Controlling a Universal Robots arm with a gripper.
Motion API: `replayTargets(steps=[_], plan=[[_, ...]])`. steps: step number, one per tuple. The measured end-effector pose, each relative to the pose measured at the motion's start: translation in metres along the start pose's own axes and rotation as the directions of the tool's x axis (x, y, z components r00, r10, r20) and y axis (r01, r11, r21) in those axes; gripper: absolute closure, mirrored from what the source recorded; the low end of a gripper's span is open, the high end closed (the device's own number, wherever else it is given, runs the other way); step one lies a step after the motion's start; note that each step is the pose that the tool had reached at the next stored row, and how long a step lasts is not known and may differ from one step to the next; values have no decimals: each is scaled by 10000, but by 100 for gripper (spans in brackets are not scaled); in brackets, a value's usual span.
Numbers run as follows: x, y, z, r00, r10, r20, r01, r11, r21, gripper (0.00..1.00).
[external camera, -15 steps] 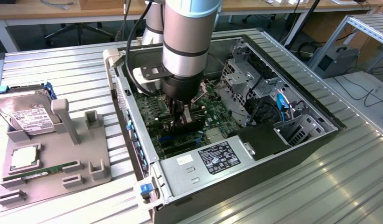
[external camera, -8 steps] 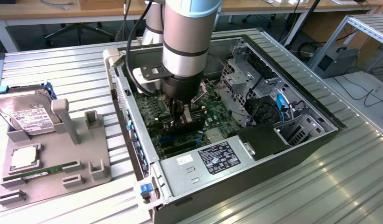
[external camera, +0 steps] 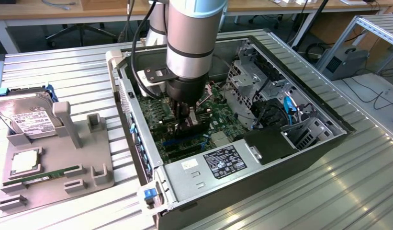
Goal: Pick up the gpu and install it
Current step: 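Insert the gpu into the slot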
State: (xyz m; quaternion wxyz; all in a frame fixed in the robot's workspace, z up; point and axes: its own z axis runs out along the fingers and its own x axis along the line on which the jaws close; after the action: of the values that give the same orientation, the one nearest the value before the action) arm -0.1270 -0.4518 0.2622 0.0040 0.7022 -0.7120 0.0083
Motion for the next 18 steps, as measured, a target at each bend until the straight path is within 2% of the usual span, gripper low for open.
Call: replayTargets(steps=[6,11,18], plan=[[-11,0,3,10000,-1,37,1,10000,0,73],[-13,8,4,9999,-25,144,25,10000,0,73],[-13,17,16,9999,-25,151,25,10000,8,73]])
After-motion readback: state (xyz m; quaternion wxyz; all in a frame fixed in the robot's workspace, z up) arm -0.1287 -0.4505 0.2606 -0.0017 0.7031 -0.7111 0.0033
